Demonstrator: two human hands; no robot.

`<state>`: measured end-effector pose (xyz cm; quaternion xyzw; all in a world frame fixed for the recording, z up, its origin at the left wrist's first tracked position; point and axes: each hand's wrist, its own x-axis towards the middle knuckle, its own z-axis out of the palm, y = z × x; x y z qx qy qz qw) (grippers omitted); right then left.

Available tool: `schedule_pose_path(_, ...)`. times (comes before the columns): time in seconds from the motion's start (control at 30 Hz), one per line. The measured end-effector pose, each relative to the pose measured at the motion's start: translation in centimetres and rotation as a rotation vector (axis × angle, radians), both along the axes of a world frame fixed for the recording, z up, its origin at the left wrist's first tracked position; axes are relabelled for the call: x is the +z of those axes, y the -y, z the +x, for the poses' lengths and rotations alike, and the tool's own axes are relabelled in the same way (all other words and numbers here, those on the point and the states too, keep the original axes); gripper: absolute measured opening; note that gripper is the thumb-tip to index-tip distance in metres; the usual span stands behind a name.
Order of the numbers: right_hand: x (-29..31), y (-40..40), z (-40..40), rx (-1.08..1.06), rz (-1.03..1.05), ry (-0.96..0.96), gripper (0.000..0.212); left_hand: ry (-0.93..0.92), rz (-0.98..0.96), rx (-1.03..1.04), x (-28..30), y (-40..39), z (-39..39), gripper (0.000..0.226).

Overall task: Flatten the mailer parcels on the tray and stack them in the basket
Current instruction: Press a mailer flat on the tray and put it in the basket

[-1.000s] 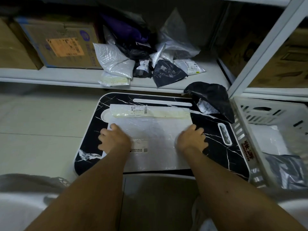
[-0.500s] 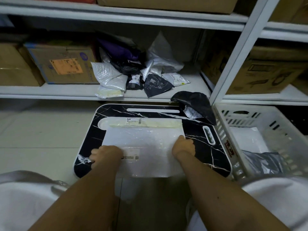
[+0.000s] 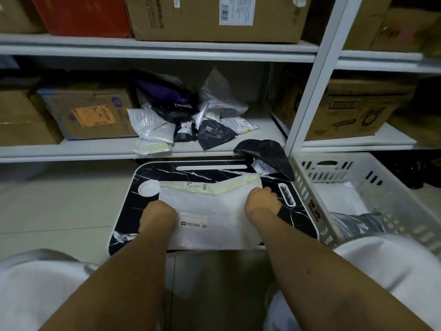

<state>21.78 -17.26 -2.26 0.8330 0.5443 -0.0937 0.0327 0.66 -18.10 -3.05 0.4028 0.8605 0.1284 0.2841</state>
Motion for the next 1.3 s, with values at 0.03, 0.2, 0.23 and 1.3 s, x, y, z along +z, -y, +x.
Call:
schedule_pose_path(0.03, 0.9, -0.1, -0.1, 0.018, 0.024, 0.019, 0.042, 0.024, 0.042, 0.031, 0.4, -0.2, -0.1, 0.047)
schedule_pose_path(0.2, 5.6, -0.9, 1.3, 0.072, 0.147, 0.123, 0.045, -0.057, 0.193, -0.071, 4.2, -1.2, 2.0, 0.058)
schedule_pose_path(0.23, 6.5, -1.0, 2.0, 0.068, 0.171, 0.151, 0.044, -0.072, 0.194, -0.101, 4.6, -1.6, 2.5, 0.053)
schedule_pose_path(1.3, -6.7, -4.1, 40.3, -0.59, 0.367, -0.323, 0.033, -0.435, 0.085, -1.448, -2.1, -9.7, 44.8, 0.022)
